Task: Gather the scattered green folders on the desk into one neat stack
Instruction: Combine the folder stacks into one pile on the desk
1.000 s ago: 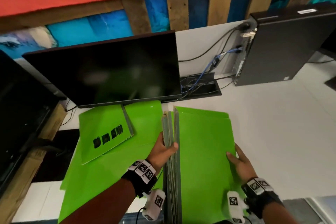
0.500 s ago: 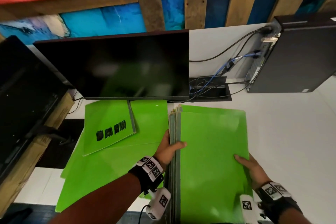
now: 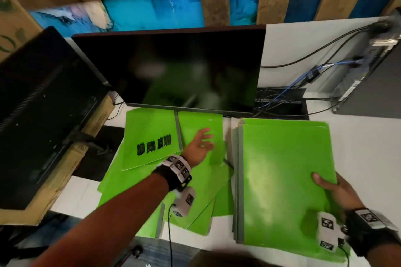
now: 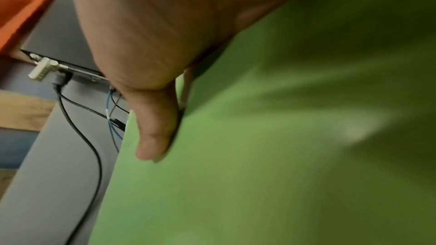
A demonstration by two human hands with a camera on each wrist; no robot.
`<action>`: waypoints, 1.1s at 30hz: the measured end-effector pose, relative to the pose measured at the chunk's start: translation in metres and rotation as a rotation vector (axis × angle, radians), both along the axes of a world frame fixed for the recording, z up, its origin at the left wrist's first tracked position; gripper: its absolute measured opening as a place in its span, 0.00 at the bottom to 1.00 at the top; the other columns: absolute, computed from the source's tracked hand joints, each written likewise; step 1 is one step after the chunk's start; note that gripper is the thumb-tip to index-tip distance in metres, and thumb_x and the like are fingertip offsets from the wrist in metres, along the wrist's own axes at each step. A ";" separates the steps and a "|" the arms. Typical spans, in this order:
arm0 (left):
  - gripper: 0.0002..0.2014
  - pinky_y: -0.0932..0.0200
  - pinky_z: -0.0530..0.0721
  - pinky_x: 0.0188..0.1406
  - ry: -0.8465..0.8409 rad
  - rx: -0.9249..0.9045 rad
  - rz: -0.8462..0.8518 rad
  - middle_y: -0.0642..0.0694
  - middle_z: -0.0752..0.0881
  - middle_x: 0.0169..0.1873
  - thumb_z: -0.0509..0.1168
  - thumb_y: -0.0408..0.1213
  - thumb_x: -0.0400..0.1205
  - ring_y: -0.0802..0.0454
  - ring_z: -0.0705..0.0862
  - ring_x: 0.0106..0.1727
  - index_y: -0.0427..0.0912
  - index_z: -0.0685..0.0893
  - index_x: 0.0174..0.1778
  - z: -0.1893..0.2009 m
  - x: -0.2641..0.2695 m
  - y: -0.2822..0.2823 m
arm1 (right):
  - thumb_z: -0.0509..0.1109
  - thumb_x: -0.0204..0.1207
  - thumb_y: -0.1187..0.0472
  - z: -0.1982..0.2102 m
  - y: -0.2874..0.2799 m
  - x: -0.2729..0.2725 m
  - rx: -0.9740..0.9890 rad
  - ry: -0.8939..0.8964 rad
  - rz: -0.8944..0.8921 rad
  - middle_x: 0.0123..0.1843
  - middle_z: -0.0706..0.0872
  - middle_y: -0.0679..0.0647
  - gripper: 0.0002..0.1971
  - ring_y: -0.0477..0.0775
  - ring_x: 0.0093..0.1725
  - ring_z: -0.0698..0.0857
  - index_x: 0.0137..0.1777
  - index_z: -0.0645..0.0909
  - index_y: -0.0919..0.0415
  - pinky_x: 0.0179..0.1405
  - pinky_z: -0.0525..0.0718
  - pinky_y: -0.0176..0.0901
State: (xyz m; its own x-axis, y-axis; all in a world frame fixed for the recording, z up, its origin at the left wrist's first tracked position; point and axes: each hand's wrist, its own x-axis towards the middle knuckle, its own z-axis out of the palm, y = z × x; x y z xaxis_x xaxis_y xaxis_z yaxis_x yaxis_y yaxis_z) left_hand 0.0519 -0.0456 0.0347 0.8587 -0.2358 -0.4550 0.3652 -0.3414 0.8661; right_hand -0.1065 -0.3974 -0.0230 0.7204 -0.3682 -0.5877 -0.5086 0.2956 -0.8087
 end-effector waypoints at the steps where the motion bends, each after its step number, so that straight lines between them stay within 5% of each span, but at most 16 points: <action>1: 0.23 0.58 0.83 0.44 -0.125 0.210 -0.050 0.38 0.77 0.65 0.61 0.20 0.80 0.43 0.84 0.57 0.40 0.72 0.71 -0.002 0.012 0.021 | 0.79 0.66 0.56 -0.002 -0.001 0.000 -0.054 0.039 0.010 0.51 0.91 0.61 0.15 0.69 0.53 0.89 0.52 0.85 0.54 0.56 0.84 0.64; 3: 0.27 0.53 0.79 0.59 -0.304 0.654 -0.112 0.38 0.76 0.70 0.62 0.19 0.75 0.37 0.79 0.66 0.41 0.78 0.70 -0.011 0.030 0.064 | 0.83 0.48 0.40 -0.008 -0.003 0.000 -0.141 0.119 0.032 0.50 0.91 0.58 0.32 0.65 0.51 0.89 0.52 0.85 0.54 0.59 0.82 0.64; 5: 0.30 0.48 0.68 0.74 -0.304 0.953 -0.170 0.38 0.69 0.77 0.63 0.21 0.71 0.37 0.66 0.78 0.45 0.78 0.70 -0.024 0.037 0.099 | 0.82 0.30 0.30 -0.027 -0.009 -0.001 -0.171 0.171 0.031 0.49 0.91 0.57 0.50 0.63 0.49 0.89 0.56 0.84 0.57 0.58 0.83 0.65; 7: 0.34 0.38 0.65 0.77 -0.121 1.016 -0.208 0.42 0.57 0.83 0.64 0.24 0.74 0.37 0.54 0.84 0.51 0.70 0.76 -0.036 0.028 0.114 | 0.81 0.27 0.28 -0.038 -0.011 -0.002 -0.180 0.230 0.035 0.50 0.91 0.57 0.53 0.64 0.48 0.90 0.56 0.84 0.55 0.58 0.83 0.66; 9: 0.37 0.45 0.73 0.72 0.008 0.987 -0.277 0.42 0.50 0.85 0.64 0.30 0.79 0.36 0.58 0.83 0.55 0.58 0.82 -0.047 0.010 0.111 | 0.81 0.27 0.28 -0.044 -0.010 -0.003 -0.174 0.267 0.017 0.50 0.91 0.58 0.50 0.64 0.48 0.89 0.53 0.85 0.55 0.58 0.83 0.66; 12: 0.35 0.47 0.81 0.64 -0.112 1.034 -0.368 0.40 0.66 0.78 0.66 0.42 0.78 0.34 0.77 0.70 0.57 0.61 0.81 -0.057 -0.011 0.091 | 0.81 0.31 0.29 -0.043 -0.009 -0.003 -0.181 0.280 0.003 0.50 0.91 0.57 0.46 0.63 0.49 0.89 0.51 0.85 0.53 0.58 0.82 0.66; 15: 0.34 0.47 0.84 0.57 -0.145 0.904 -0.418 0.42 0.75 0.64 0.64 0.40 0.76 0.35 0.84 0.58 0.58 0.62 0.80 -0.063 -0.018 0.069 | 0.81 0.49 0.35 -0.020 0.005 0.004 -0.217 0.302 0.007 0.51 0.89 0.59 0.40 0.63 0.51 0.88 0.61 0.83 0.55 0.61 0.81 0.63; 17: 0.34 0.50 0.84 0.55 -0.149 0.829 -0.454 0.44 0.74 0.63 0.63 0.34 0.77 0.37 0.83 0.59 0.57 0.63 0.80 -0.063 -0.014 0.061 | 0.80 0.54 0.37 -0.015 0.008 0.005 -0.234 0.317 0.017 0.51 0.88 0.60 0.38 0.63 0.51 0.87 0.63 0.82 0.56 0.61 0.81 0.61; 21: 0.29 0.51 0.76 0.70 -0.255 0.851 -0.444 0.45 0.71 0.68 0.70 0.37 0.77 0.43 0.74 0.70 0.54 0.73 0.74 -0.064 0.015 0.063 | 0.79 0.35 0.29 -0.033 0.000 0.002 -0.260 0.331 0.017 0.46 0.89 0.56 0.47 0.61 0.49 0.88 0.57 0.83 0.53 0.58 0.82 0.62; 26: 0.31 0.49 0.71 0.76 -0.369 0.860 -0.359 0.44 0.68 0.73 0.74 0.39 0.74 0.43 0.69 0.75 0.48 0.73 0.74 -0.057 0.077 0.069 | 0.78 0.67 0.46 -0.026 0.010 0.010 -0.336 0.346 0.013 0.54 0.87 0.64 0.29 0.65 0.52 0.86 0.65 0.81 0.61 0.60 0.82 0.62; 33: 0.45 0.47 0.64 0.80 -0.324 1.026 -0.466 0.36 0.56 0.82 0.72 0.47 0.77 0.38 0.60 0.82 0.36 0.54 0.83 -0.061 0.128 0.063 | 0.76 0.71 0.49 -0.033 0.016 0.013 -0.372 0.340 -0.001 0.56 0.88 0.65 0.24 0.65 0.52 0.87 0.63 0.81 0.61 0.58 0.83 0.60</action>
State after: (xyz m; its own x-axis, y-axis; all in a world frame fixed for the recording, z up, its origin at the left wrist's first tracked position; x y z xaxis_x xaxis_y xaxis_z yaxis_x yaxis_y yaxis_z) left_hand 0.1804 0.0175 -0.0262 0.8965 -0.2080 -0.3912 -0.1668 -0.9764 0.1368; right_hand -0.0938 -0.3812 -0.0560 0.5102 -0.5982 -0.6179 -0.7614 0.0197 -0.6479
